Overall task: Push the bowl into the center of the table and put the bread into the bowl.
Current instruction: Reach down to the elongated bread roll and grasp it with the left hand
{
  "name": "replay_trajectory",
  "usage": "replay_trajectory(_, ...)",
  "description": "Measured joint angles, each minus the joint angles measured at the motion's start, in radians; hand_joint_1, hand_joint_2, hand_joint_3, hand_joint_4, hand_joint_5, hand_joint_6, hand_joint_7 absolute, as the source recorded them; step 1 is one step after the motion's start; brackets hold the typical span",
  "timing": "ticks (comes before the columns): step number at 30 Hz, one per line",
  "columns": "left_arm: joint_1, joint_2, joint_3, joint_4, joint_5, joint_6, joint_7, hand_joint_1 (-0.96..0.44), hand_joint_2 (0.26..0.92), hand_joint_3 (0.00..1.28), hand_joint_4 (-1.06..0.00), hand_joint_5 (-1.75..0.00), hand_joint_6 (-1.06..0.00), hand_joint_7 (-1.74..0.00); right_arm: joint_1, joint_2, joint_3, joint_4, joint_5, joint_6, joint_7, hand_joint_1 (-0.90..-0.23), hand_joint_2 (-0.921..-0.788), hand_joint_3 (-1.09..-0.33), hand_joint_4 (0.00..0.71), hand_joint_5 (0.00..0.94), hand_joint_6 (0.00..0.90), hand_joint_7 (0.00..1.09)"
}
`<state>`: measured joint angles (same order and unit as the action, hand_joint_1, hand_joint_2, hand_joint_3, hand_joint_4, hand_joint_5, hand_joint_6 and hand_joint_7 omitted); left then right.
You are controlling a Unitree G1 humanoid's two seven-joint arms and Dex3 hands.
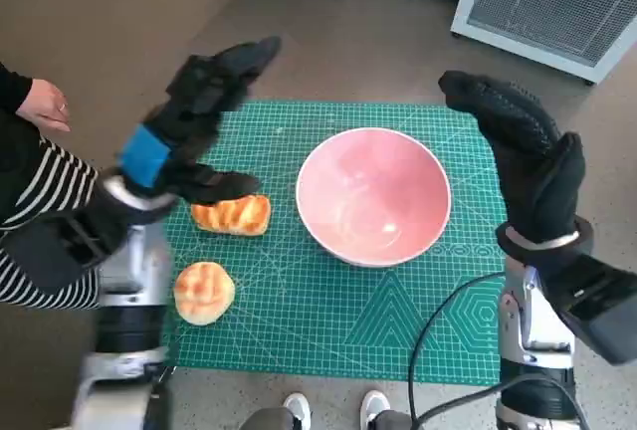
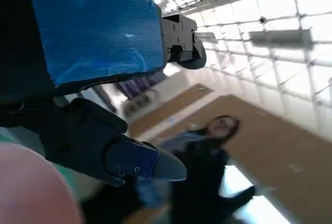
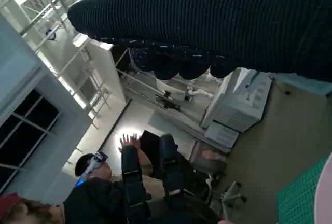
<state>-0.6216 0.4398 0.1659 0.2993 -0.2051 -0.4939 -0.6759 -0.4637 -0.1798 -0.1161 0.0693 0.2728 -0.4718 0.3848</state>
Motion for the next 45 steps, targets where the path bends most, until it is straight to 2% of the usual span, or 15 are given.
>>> replay_trajectory(3, -0.005, 0.112, -0.007, -0.001, 0.075, 0.057, -0.017, -0.50, 0.821, 0.01, -0.17, -0.01, -0.15, -0.35, 0.010, -0.004, -0.003, -0.009, 0.003, 0.001, 0.000, -0.701, -0.921, -0.663, 0.149, 0.010, 0.051, 0.45)
replay_trajectory(7, -0.010, 0.249, -0.028, -0.008, 0.159, 0.176, -0.048, -0.40, 0.787, 0.00, -0.17, 0.00, -0.22, -0.23, 0.016, -0.009, -0.007, -0.014, 0.009, 0.006, 0.000, -0.704, -0.921, -0.656, 0.150, 0.009, 0.051, 0.45)
replay_trajectory(15, -0.009, 0.350, -0.082, -0.065, 0.267, 0.346, -0.054, -0.20, 0.744, 0.00, -0.13, 0.00, -0.29, -0.08, 0.016, -0.010, -0.013, 0.001, 0.017, 0.004, 0.004, -0.708, -0.921, -0.652, 0.152, 0.008, 0.051, 0.45)
replay_trajectory(25, 0.003, 0.370, -0.217, -0.122, 0.442, 0.464, -0.048, -0.09, 0.733, 0.00, -0.12, 0.00, -0.30, -0.03, 0.015, -0.009, -0.012, 0.026, 0.018, -0.005, 0.005, -0.709, -0.921, -0.653, 0.153, 0.007, 0.053, 0.45)
replay_trajectory(31, 0.003, 0.352, -0.276, -0.113, 0.489, 0.470, -0.037, -0.07, 0.733, 0.00, -0.12, 0.00, -0.30, -0.02, 0.015, -0.010, -0.012, 0.029, 0.018, -0.006, 0.011, -0.708, -0.921, -0.658, 0.156, 0.007, 0.055, 0.45)
replay_trajectory(38, -0.015, 0.304, -0.344, -0.031, 0.551, 0.469, -0.007, -0.09, 0.736, 0.00, -0.12, 0.00, -0.30, -0.01, 0.015, -0.012, -0.012, 0.028, 0.037, -0.001, 0.020, -0.705, -0.921, -0.659, 0.158, 0.006, 0.056, 0.45)
replay_trajectory(45, -0.036, 0.262, -0.401, 0.043, 0.615, 0.473, 0.021, -0.11, 0.739, 0.00, -0.12, 0.00, -0.31, -0.01, 0.016, -0.013, -0.012, 0.028, 0.040, -0.001, 0.027, -0.699, -0.921, -0.656, 0.153, 0.003, 0.059, 0.45)
